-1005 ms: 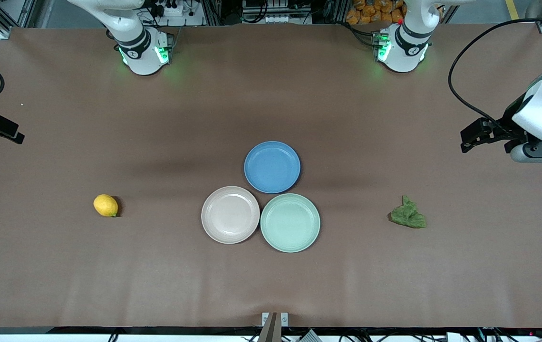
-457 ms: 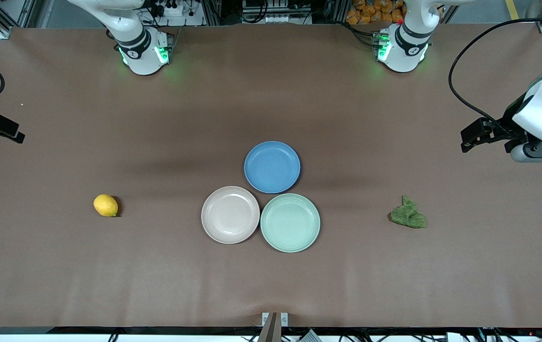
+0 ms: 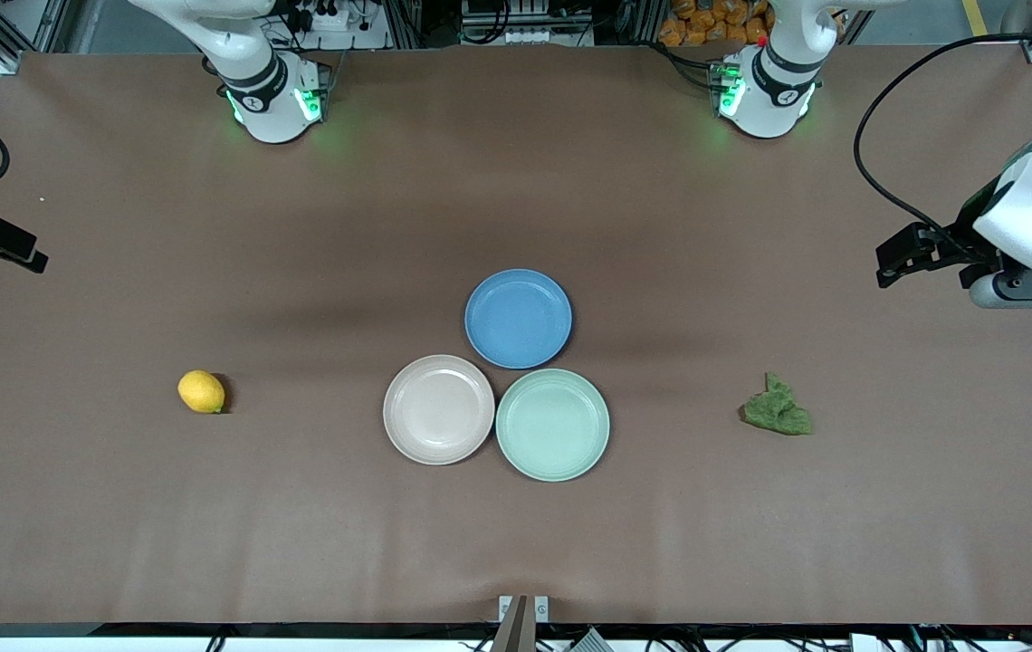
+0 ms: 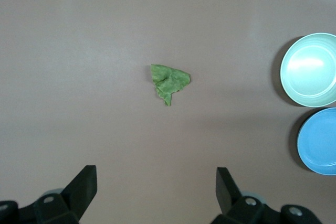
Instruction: Pick lemon and lettuce from plates
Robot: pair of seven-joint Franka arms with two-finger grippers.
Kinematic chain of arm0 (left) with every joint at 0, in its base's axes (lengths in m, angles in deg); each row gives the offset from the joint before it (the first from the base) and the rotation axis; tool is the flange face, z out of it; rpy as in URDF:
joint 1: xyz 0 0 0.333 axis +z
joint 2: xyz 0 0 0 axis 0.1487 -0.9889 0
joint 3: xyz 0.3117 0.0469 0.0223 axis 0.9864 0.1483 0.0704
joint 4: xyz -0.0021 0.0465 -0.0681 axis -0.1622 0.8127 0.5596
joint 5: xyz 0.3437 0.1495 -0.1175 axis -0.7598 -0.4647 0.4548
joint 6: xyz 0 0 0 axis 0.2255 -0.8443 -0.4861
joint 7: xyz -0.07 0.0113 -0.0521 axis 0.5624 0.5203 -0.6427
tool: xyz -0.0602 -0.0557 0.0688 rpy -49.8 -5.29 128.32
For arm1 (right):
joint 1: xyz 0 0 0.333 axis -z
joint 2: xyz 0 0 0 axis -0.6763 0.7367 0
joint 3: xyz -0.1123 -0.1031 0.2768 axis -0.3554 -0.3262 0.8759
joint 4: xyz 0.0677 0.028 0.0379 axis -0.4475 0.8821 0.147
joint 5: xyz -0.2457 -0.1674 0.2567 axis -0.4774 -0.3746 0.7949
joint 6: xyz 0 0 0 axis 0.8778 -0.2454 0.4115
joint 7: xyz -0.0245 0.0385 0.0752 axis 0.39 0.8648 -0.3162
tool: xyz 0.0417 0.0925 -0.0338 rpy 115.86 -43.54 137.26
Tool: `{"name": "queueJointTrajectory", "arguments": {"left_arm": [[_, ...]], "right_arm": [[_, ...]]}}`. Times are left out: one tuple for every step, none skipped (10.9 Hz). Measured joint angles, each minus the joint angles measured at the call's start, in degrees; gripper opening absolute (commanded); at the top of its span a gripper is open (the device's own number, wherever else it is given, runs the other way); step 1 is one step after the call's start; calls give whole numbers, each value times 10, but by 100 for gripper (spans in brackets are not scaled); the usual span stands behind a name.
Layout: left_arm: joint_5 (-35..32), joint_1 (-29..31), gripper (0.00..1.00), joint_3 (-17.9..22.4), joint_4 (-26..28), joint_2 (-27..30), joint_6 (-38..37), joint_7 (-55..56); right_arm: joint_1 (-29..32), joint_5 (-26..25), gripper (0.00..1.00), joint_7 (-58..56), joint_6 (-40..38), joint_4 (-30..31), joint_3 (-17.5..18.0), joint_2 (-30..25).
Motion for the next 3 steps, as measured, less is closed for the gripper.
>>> {"name": "queueJointTrajectory", "arguments": {"left_arm": [[0, 0, 100, 0, 0, 0, 0, 0], [0, 0, 100, 0, 0, 0, 0, 0], [0, 0, 100, 0, 0, 0, 0, 0]], "right_arm": [[0, 0, 100, 0, -1, 0, 0, 0], [0, 0, 100, 0, -2, 0, 0, 0], [0, 0, 100, 0, -2, 0, 0, 0]]}}
